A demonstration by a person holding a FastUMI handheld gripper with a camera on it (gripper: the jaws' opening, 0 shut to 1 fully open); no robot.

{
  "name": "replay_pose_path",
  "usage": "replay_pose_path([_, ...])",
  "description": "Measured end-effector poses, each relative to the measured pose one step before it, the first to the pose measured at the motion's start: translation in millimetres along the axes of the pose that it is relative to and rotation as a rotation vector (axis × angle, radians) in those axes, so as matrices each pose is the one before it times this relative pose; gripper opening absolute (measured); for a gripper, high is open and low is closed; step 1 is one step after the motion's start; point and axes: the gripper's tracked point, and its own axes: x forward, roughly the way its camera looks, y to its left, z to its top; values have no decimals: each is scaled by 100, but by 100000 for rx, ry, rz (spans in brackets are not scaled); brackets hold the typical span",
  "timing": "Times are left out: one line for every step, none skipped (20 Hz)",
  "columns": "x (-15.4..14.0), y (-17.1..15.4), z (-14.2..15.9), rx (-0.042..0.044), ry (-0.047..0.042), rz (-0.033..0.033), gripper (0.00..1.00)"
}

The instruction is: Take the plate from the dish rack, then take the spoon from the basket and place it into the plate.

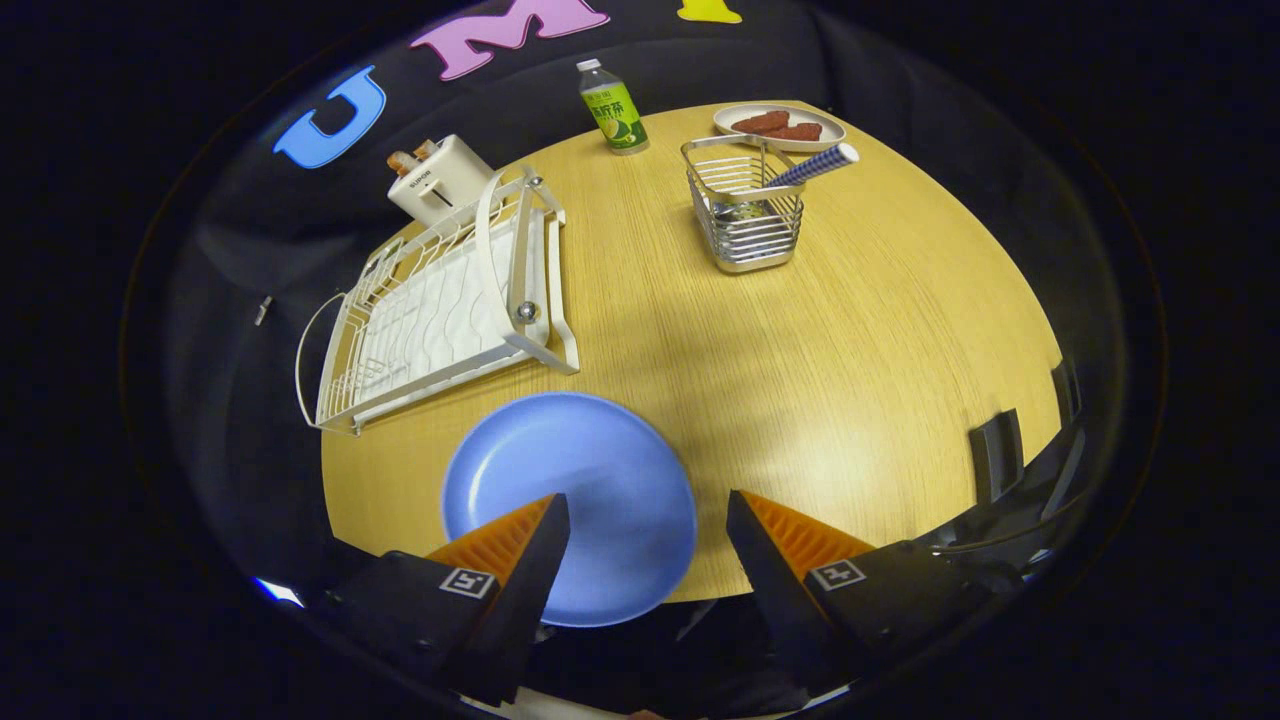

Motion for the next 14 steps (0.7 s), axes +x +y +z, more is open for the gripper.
replay_pose_path([-694,313,657,-1714,-2731,1825,98])
replay_pose_path([-701,428,918,-2571,-3401,2304,98])
replay_pose_path([-879,497,1103,-3111,-3965,2662,98])
replay_pose_path([-751,422,1249,-3729,-4490,2469,98])
replay_pose_path([-766,299,1417,-4111,-4306,2126,98])
replay_pose_path([-617,79,1548,-4168,-4197,1373,97])
replay_pose_path([-542,-170,1778,-4113,-4418,787,97])
replay_pose_path([-282,-434,1800,-3881,-3988,169,97])
replay_pose_path([-290,-902,1677,-3497,-3295,-843,97])
replay_pose_path([-44,-1154,1561,-2607,-2725,-1679,97])
replay_pose_path([223,-1329,1206,-1982,-1509,-1810,97])
replay_pose_path([498,-1400,962,-1175,-929,-2013,97])
replay_pose_path([447,-1578,777,-909,-59,-1934,97])
replay_pose_path([775,-1433,415,-564,495,-1556,97])
